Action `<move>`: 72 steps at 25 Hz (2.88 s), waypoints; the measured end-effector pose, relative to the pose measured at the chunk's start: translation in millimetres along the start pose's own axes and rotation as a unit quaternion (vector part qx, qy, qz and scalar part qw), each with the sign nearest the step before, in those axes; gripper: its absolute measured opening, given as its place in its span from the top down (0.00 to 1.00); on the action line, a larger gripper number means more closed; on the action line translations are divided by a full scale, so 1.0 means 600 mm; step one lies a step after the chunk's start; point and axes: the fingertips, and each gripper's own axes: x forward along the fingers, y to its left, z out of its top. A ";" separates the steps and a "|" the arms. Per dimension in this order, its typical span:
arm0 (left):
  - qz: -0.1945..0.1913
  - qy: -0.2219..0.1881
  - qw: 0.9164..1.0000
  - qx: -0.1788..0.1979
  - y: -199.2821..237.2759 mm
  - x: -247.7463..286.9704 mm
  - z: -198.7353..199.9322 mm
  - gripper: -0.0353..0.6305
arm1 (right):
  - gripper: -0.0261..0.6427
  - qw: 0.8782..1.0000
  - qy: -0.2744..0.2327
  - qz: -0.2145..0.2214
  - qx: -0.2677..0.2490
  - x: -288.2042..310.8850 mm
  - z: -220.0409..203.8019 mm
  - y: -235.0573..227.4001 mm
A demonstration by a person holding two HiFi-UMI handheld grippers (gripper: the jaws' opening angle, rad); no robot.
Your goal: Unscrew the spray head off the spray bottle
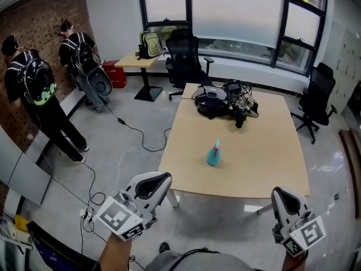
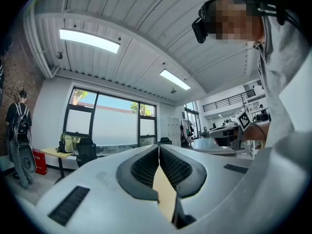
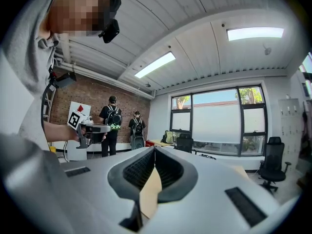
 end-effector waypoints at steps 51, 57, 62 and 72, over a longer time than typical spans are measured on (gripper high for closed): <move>-0.300 0.260 0.911 0.115 0.099 0.526 -0.760 0.23 | 0.68 0.901 0.339 0.258 -0.077 0.572 -0.508 -0.181; -0.281 0.241 0.921 0.119 0.088 0.557 -0.761 0.23 | 0.68 0.894 0.307 0.297 -0.136 0.618 -0.514 -0.149; -0.240 0.232 0.938 0.093 0.087 0.584 -0.753 0.27 | 0.68 0.911 0.280 0.276 -0.124 0.640 -0.517 -0.131; -0.264 0.233 0.932 0.085 0.083 0.574 -0.729 0.32 | 0.74 0.935 0.270 0.230 -0.021 0.644 -0.488 -0.129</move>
